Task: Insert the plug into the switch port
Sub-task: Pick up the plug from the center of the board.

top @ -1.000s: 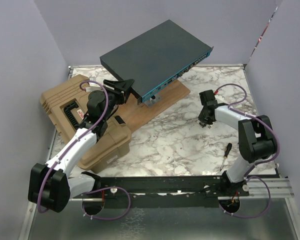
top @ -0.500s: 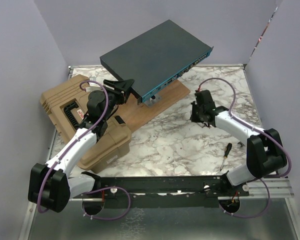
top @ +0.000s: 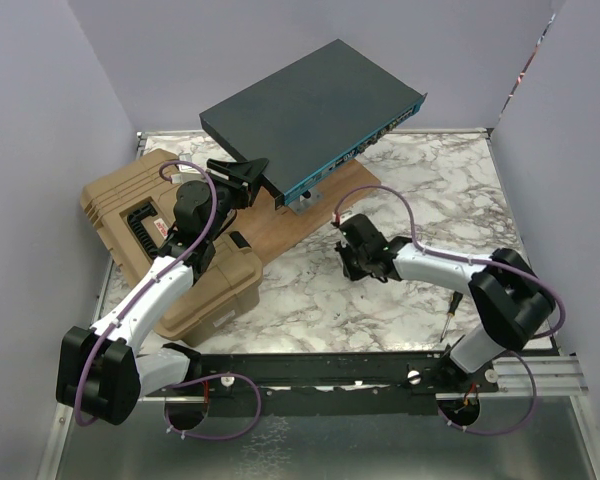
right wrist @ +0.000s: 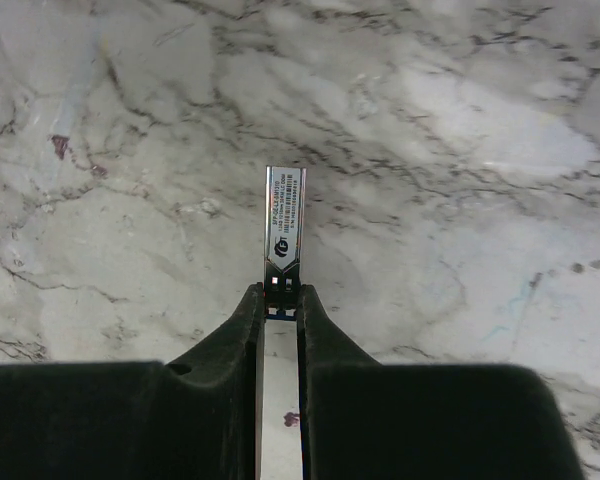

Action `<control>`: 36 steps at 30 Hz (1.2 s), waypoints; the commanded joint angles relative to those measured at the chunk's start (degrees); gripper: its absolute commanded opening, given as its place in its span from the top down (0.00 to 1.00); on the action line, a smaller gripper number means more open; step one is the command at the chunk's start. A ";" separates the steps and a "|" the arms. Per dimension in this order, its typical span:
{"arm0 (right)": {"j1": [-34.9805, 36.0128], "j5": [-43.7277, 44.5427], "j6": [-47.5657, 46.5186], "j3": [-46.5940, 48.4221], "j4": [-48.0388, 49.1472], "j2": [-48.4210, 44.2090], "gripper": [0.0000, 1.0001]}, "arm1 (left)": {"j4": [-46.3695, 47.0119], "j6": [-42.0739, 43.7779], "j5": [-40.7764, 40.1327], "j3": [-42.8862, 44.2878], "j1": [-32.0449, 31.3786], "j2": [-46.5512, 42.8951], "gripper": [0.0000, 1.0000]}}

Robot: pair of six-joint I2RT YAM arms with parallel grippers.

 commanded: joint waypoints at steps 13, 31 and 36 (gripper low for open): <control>5.99 7.62 2.22 -8.48 14.03 1.98 0.65 | -2.61 2.55 1.29 0.03 -0.64 -0.09 1.00; 10.84 12.67 3.52 -17.13 25.64 0.91 0.67 | -2.84 2.90 1.40 1.13 -1.24 1.50 1.00; 11.22 13.40 5.37 -17.65 25.00 -0.22 0.72 | -2.76 2.90 1.39 1.22 -1.26 1.50 1.00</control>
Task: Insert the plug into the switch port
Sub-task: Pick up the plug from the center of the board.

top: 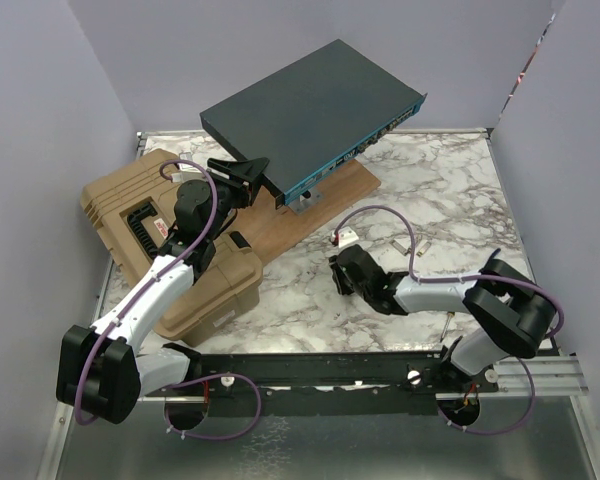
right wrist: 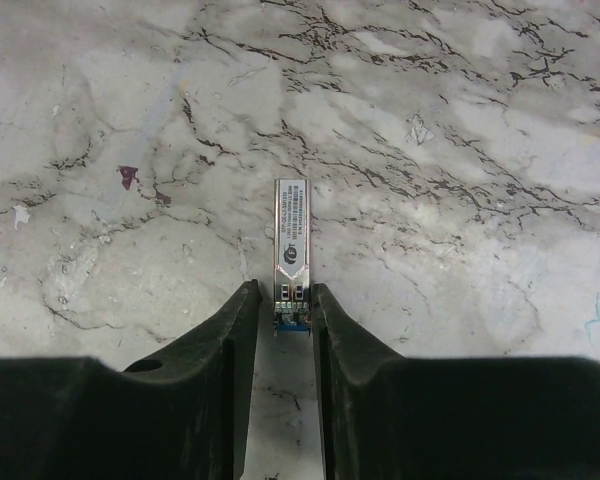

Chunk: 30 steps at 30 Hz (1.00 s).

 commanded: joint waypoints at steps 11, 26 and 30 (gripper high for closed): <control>0.83 1.42 3.72 -2.57 -5.36 -2.37 0.87 | -2.77 2.57 1.31 0.54 -1.12 0.45 1.00; -0.20 -1.28 -6.28 15.19 -31.26 -17.70 0.99 | -2.77 2.57 1.08 0.33 -1.19 0.04 1.00; -2.30 -3.09 -9.37 22.90 -38.75 -18.20 0.99 | -2.71 2.57 0.96 0.19 -1.13 -0.05 1.00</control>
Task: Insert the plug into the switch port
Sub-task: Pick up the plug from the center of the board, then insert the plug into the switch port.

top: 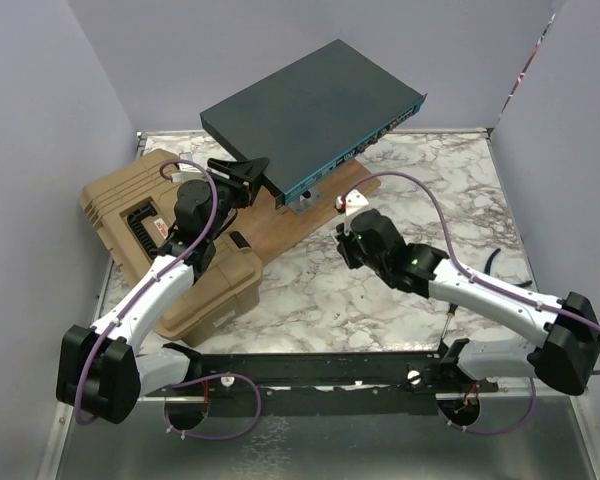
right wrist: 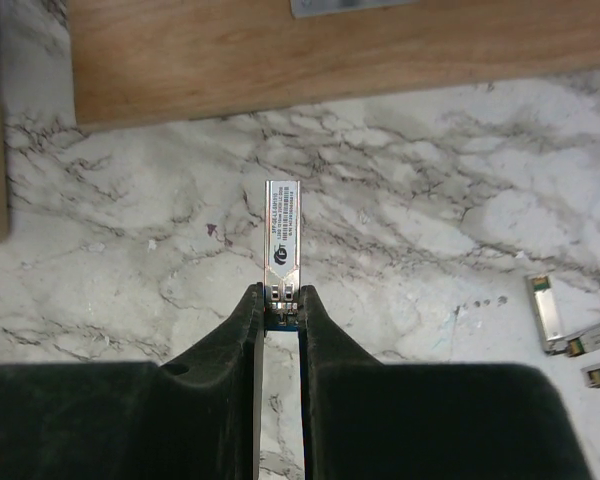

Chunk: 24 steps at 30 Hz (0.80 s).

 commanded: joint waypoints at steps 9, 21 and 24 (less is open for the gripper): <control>-8.97 -10.38 -9.25 21.76 -23.36 -0.16 0.99 | -2.75 2.53 0.81 0.57 -1.11 -0.14 1.00; -14.35 -17.12 -13.55 37.60 -31.19 4.44 0.99 | -2.98 2.79 0.66 1.17 -1.08 0.08 1.00; -14.65 -19.03 -13.65 40.36 -31.74 6.49 0.99 | -2.97 2.79 0.73 1.33 -1.11 0.37 1.00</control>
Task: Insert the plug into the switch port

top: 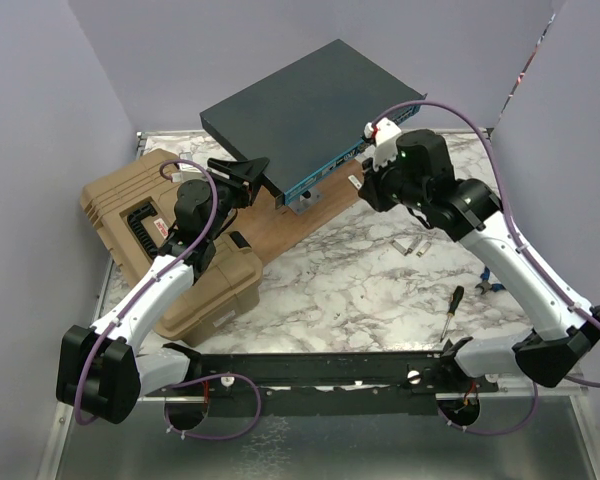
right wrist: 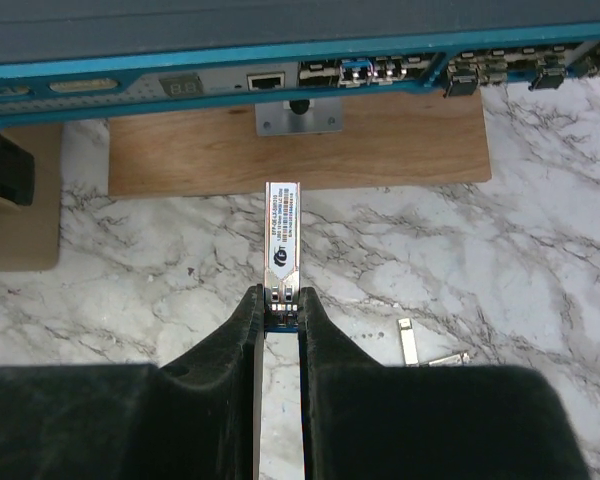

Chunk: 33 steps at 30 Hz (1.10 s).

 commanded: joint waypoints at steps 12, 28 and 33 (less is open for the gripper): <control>-1.90 -3.57 -1.77 10.17 -3.11 8.98 0.99 | -2.85 2.73 0.66 1.53 -1.02 0.88 1.00; -3.64 -5.38 -2.21 12.78 -1.57 11.88 1.00 | -2.48 2.67 0.65 1.49 -1.04 1.51 1.00; -3.81 -7.24 -2.46 13.60 -1.51 12.04 0.99 | -2.40 2.63 0.79 1.55 -0.98 1.79 1.00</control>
